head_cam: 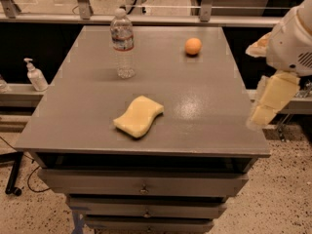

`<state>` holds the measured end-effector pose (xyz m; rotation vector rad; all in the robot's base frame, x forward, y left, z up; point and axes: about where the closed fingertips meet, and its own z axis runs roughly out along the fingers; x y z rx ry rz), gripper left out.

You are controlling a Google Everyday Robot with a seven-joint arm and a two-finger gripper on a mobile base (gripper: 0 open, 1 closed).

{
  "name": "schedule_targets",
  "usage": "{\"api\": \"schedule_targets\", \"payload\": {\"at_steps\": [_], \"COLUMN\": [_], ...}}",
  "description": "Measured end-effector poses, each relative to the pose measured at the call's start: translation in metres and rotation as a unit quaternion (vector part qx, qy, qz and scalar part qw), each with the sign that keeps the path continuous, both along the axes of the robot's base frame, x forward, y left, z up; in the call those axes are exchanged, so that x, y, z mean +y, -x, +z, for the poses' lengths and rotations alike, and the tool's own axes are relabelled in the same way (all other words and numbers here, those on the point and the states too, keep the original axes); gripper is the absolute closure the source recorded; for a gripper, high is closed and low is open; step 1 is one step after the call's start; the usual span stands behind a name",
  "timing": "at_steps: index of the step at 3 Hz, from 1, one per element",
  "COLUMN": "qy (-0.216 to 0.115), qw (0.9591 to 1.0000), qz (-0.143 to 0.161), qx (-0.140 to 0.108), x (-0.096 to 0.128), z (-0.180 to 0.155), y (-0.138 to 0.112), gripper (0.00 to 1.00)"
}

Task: Knock water bottle over

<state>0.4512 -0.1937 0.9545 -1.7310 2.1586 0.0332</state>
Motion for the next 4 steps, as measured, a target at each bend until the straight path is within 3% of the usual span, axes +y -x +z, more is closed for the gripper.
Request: {"api": "schedule_targets", "payload": {"at_steps": [1,2,3,4], "qy": [-0.057,-0.137,-0.211,-0.270], "qw": [0.9982,0.9891,0.9725,0.9526], "qz": [0.020,0.054,0.094,0.121], "qx": [0.001,-0.006,-0.026,-0.072], "x": [0.029,0.072,0.125,0.172], "z": [-0.019,-0.036,-0.035,-0.018], "y": [-0.016,-0.039,-0.065,-0.106], "gripper": [0.00,0.00,0.00,0.00]}}
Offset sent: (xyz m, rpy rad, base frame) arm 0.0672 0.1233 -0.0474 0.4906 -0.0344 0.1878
